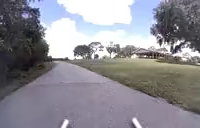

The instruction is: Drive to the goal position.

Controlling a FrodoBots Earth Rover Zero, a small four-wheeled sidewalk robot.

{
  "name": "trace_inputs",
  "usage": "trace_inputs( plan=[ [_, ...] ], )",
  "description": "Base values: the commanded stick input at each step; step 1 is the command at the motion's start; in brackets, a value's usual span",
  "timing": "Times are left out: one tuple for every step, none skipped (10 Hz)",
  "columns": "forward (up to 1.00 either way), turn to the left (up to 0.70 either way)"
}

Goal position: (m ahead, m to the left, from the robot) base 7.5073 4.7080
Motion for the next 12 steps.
trace_inputs(
  plan=[
    [0.70, 0.01],
    [0.70, 0.01],
    [0.70, 0.01],
    [0.70, 0.01],
    [0.70, 0.01],
    [0.70, 0.01],
    [0.70, 0.01],
    [0.70, 0.01],
    [0.70, 0.36],
    [0.70, 0.36],
    [0.70, 0.36],
    [0.70, 0.36]
  ],
)
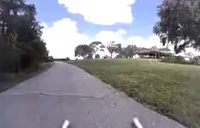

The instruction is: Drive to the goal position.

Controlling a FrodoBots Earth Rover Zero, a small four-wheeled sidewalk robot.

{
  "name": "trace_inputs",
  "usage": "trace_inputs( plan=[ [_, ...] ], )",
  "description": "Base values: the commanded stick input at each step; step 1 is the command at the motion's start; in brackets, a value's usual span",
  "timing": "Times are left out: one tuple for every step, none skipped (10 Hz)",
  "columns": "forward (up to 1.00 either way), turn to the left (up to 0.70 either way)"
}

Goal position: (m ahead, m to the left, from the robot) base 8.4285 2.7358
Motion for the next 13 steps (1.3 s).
trace_inputs(
  plan=[
    [0.70, 0.36],
    [0.70, 0.36],
    [0.70, 0.36],
    [0.70, 0.12],
    [0.70, 0.01],
    [0.70, 0.01],
    [0.70, 0.01],
    [0.70, 0.01],
    [0.70, 0.01],
    [0.70, 0.01],
    [0.70, 0.01],
    [0.70, 0.01],
    [0.70, 0.01]
  ],
)
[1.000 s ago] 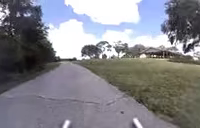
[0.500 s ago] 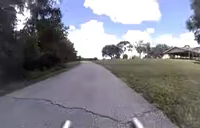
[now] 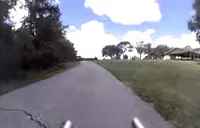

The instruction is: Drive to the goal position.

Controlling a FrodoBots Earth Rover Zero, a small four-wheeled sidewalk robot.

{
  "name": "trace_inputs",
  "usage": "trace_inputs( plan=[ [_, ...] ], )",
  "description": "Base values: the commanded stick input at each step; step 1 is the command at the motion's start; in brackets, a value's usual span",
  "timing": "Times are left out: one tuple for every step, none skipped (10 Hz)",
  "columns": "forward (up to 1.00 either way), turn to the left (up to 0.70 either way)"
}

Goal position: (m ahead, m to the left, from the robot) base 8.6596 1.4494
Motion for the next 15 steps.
trace_inputs(
  plan=[
    [0.70, 0.01],
    [0.70, 0.01],
    [0.70, 0.01],
    [0.70, 0.01],
    [0.70, 0.01],
    [0.70, 0.01],
    [0.70, 0.01],
    [0.70, 0.01],
    [0.70, 0.01],
    [0.70, 0.01],
    [0.70, 0.01],
    [0.70, 0.01],
    [0.70, 0.25],
    [0.70, 0.36],
    [0.70, 0.35]
  ],
)
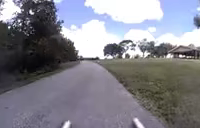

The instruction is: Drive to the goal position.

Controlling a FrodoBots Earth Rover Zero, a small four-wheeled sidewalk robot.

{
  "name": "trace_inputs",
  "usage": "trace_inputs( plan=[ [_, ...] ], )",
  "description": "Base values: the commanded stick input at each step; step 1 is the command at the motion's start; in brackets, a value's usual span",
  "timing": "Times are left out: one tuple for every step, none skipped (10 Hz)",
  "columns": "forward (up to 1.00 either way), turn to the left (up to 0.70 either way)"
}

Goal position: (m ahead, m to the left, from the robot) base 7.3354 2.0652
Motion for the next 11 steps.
trace_inputs(
  plan=[
    [0.70, 0.01],
    [0.70, 0.01],
    [0.70, 0.01],
    [0.70, 0.01],
    [0.70, 0.01],
    [0.70, 0.01],
    [0.70, 0.01],
    [0.70, 0.01],
    [0.70, 0.01],
    [0.70, 0.01],
    [0.70, 0.01]
  ],
)
